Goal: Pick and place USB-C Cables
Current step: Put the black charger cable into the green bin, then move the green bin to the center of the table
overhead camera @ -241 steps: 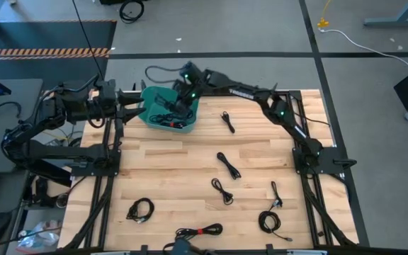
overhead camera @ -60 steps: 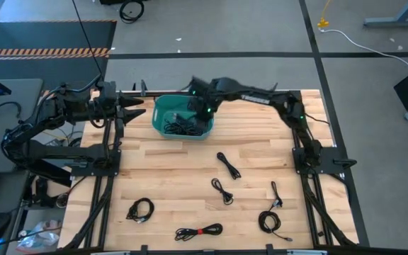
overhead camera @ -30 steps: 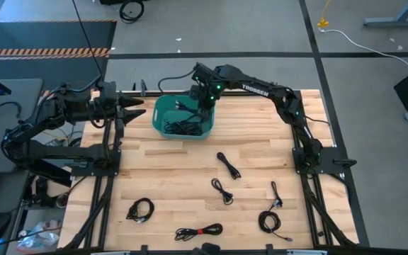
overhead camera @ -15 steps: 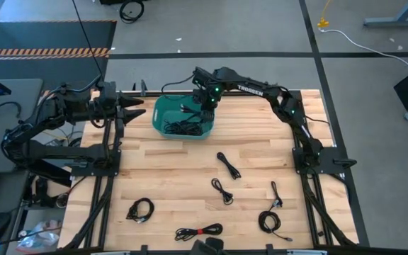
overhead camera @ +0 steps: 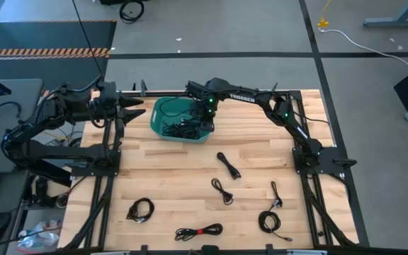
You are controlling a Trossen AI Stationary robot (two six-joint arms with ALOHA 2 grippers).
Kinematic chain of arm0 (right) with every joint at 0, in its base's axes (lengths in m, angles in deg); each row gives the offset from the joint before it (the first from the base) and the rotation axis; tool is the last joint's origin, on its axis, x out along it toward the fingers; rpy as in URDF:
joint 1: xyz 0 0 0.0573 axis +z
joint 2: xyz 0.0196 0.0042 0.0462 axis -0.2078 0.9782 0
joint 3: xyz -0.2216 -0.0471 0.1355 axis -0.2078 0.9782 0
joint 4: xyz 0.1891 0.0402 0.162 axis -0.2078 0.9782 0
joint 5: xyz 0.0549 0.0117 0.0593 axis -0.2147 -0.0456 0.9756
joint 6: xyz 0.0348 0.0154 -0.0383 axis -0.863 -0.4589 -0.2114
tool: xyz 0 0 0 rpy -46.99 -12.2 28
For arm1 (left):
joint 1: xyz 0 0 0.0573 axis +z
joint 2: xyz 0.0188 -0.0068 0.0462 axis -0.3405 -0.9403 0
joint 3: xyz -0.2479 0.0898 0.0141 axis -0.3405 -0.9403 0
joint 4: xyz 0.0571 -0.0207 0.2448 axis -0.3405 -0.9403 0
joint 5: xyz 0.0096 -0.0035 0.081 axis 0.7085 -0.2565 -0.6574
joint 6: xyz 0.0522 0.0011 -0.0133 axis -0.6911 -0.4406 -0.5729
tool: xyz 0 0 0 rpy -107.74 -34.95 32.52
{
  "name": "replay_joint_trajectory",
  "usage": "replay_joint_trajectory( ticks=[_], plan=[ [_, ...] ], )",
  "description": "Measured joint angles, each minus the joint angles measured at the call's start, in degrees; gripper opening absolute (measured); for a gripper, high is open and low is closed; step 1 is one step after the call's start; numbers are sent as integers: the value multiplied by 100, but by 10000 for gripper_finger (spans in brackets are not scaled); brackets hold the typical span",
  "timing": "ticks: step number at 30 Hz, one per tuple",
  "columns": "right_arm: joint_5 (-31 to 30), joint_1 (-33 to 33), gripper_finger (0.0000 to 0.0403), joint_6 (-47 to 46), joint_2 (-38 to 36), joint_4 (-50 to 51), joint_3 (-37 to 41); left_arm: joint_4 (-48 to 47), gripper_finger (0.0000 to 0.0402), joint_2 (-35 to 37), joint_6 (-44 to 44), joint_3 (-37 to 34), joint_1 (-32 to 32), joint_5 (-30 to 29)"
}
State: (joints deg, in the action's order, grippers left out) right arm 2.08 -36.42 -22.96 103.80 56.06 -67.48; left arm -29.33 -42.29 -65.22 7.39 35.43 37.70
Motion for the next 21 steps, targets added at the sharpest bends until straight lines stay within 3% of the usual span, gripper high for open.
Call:
replay_joint_trajectory(
  ticks=[4, 21],
  plan=[
    [-58, 0, 75, 2, -19, 137, -70, -4, 172, 0, 0, 0, 0, 0],
    [-24, 11, 100, -159, -569, 119, -85, -4, 172, 0, 2, 0, 0, 0]
  ],
)
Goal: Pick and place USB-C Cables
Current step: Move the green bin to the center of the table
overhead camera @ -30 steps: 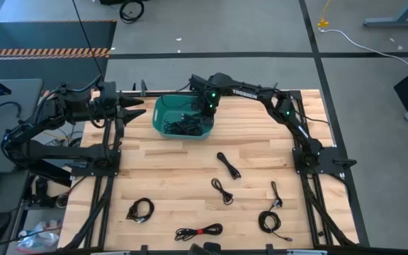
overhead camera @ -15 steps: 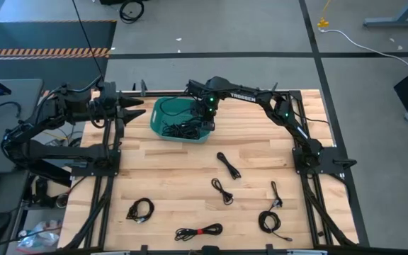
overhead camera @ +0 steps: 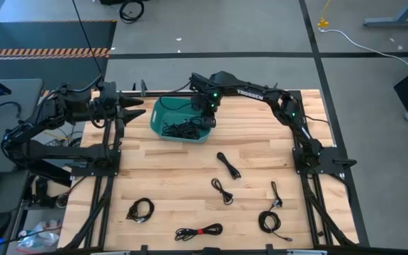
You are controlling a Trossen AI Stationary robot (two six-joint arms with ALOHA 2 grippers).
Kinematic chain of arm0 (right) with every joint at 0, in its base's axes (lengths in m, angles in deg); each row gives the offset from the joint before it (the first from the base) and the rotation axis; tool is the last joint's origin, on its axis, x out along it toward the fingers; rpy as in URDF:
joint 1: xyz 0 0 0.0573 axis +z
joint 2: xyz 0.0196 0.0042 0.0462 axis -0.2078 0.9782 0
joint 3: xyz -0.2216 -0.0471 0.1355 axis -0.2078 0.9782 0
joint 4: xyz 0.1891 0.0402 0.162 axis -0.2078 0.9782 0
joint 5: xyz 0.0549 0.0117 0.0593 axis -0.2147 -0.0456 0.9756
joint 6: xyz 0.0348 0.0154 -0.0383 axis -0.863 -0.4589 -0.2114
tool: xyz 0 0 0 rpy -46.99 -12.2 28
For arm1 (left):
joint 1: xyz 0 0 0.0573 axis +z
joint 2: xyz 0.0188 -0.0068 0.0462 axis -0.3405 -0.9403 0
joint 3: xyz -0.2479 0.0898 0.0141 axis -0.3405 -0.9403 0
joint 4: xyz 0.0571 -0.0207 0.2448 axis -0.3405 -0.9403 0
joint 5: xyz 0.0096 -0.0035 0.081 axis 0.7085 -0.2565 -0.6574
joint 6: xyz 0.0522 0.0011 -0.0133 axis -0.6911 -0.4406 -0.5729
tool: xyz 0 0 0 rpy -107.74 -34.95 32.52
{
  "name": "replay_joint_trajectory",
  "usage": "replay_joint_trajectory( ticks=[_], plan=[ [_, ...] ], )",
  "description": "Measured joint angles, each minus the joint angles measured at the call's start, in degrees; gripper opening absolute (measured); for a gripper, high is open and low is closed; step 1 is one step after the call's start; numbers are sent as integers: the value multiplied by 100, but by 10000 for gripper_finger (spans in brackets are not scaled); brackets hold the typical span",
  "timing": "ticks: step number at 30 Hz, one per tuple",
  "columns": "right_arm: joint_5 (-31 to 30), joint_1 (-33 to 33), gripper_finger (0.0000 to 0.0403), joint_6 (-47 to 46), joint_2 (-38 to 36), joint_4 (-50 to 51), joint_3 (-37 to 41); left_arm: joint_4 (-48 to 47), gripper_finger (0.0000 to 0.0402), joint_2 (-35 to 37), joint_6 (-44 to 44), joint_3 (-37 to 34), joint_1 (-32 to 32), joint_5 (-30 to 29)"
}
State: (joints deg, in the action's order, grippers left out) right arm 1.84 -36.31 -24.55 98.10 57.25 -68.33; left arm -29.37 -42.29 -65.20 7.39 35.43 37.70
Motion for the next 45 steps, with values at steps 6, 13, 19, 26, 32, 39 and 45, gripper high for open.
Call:
replay_joint_trajectory(
  ticks=[6, 13, 19, 26, 32, 39, 45],
  plan=[
    [448, -2, 118, -449, -684, -173, 0, -176, 172, -307, -327, 9, 16, -1345],
    [1280, -5, 122, -1157, -1922, -897, 0, -249, 172, -1486, -1094, 7, 452, -1514],
    [1851, 33, 122, -1593, -3066, -1755, -2, 32, 172, -2853, -2192, 7, 870, -1210],
    [1964, 199, 121, -1795, -4123, -2245, -4, 120, 172, -4148, -3066, -2, 1443, -442],
    [1962, 401, 121, -2001, -4551, -2233, -4, 55, 169, -4601, -3526, -2, 1824, -221],
    [1957, 566, 121, -2203, -4520, -2225, -2, 14, 131, -4570, -4573, 153, 1888, -169],
    [1990, 592, 121, -2246, -4271, -2126, 7, -55, 106, -4583, -5156, 561, 1992, 61]
  ],
)
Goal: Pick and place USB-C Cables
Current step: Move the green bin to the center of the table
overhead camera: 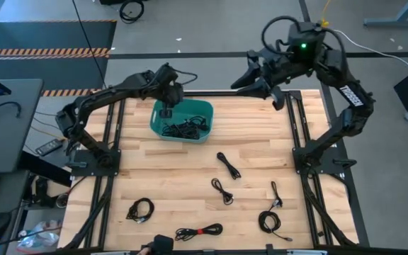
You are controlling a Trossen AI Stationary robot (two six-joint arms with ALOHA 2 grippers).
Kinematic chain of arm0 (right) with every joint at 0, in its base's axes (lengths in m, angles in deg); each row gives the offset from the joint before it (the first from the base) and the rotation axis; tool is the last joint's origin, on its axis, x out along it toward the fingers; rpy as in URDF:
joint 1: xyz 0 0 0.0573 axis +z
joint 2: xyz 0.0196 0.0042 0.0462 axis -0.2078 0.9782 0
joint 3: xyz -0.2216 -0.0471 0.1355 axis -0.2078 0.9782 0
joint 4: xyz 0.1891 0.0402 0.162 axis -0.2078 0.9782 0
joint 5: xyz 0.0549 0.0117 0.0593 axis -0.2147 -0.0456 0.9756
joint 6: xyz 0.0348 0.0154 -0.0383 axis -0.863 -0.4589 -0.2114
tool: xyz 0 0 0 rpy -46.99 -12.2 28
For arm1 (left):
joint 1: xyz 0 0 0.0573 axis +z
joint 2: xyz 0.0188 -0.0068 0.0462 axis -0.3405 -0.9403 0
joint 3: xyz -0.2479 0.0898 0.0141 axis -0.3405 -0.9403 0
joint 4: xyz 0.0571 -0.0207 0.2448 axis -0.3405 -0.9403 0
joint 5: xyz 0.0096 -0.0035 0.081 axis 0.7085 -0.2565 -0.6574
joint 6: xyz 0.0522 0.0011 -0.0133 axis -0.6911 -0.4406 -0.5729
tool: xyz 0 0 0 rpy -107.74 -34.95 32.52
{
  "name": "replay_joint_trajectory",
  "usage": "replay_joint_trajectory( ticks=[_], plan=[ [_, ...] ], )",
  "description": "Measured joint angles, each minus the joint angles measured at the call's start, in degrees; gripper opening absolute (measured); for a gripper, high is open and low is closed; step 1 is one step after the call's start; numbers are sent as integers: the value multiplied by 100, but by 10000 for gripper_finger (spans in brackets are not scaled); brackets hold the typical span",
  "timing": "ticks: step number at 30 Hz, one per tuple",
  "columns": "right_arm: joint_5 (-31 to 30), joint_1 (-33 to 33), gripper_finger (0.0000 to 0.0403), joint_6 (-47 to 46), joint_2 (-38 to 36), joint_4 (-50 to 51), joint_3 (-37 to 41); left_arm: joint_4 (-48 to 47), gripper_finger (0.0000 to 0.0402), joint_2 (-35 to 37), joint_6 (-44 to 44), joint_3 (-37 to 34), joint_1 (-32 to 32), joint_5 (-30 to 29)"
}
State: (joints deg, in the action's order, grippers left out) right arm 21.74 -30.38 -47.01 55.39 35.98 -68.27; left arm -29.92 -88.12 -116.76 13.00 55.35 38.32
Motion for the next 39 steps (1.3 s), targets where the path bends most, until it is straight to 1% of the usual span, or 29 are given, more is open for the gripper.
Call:
replay_joint_trajectory(
  ticks=[4, 6, 13, 16, 23, 28, 32, 34, 36, 39],
  plan=[
    [66, 0, 121, 3, 179, 36, 0, -17, 101, 0, 161, 154, 197, 463],
    [150, 0, 121, 4, 265, 38, 0, -6, 101, 0, 292, 176, 293, 563],
    [193, 7, 121, 31, 374, -115, 2, -203, 101, -278, 745, 176, 681, 581],
    [234, 6, 121, 46, 367, -151, 2, -304, 101, -487, 772, 176, 774, 569],
    [313, 7, 121, -42, 367, -147, 2, -295, 101, -913, 536, 176, 748, 572],
    [326, 7, 121, -44, 367, -146, 2, -246, 101, -1182, 340, 176, 747, 430],
    [369, 7, 121, -44, 367, -144, 2, -202, 101, -1307, 307, 171, 746, 349],
    [387, 7, 121, -44, 367, -143, 2, -230, 101, -1303, 431, 187, 672, 341],
    [387, 7, 121, -45, 367, -140, 2, -498, 101, -1252, 571, 306, 576, 326],
    [389, 7, 121, -46, 367, -138, 2, -945, 101, -1202, 594, 700, 392, 328]
  ],
)
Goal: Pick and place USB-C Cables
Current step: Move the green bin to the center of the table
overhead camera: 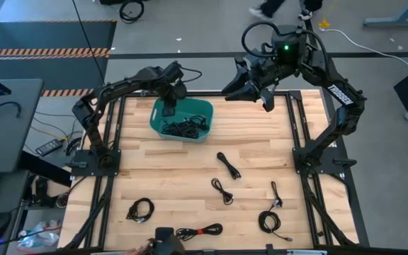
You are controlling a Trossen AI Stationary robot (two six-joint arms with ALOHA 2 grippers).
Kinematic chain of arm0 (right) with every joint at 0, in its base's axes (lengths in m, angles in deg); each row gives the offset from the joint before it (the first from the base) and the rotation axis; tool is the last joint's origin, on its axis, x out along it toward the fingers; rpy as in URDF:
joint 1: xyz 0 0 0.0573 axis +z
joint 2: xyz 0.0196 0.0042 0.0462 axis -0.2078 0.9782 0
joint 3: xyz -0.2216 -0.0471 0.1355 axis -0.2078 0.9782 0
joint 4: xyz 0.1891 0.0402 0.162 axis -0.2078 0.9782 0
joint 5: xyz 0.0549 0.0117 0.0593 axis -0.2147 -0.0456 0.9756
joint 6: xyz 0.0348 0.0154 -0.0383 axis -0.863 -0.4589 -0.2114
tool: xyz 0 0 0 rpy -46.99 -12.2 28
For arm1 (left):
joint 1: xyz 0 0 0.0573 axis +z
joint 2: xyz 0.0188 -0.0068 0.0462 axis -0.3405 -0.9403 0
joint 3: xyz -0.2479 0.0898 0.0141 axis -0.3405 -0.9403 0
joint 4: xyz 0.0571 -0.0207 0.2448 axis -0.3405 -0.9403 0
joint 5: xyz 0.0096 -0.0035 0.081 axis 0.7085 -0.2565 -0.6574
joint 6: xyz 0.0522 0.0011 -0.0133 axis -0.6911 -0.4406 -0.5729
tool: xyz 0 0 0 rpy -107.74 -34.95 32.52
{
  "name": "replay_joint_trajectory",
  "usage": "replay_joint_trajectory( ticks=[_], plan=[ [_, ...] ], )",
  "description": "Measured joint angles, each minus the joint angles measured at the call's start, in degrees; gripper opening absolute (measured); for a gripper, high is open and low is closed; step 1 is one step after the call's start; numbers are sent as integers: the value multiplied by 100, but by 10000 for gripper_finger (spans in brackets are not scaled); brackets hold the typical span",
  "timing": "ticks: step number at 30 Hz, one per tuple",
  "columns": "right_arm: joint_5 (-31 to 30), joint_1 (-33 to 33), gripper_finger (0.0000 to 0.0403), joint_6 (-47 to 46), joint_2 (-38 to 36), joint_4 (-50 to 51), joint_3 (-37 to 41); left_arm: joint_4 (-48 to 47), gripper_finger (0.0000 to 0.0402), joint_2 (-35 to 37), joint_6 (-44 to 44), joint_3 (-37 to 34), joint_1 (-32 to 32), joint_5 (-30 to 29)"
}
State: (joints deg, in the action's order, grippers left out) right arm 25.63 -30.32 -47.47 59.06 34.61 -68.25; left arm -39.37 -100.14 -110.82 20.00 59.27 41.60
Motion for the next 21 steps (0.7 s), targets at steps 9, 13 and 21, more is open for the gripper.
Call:
replay_joint_trajectory(
  ticks=[9, 13, 21],
  plan=[
    [0, 0, 121, 150, 0, -4, 0, -126, 102, 12, 25, 1109, -113, -18],
    [0, 0, 121, 155, 0, -5, 0, -49, 121, 12, -35, 1246, 35, -18],
    [-2, 0, 121, 155, 0, -7, 0, -151, 182, -158, -291, 1244, 324, 18]
  ],
)
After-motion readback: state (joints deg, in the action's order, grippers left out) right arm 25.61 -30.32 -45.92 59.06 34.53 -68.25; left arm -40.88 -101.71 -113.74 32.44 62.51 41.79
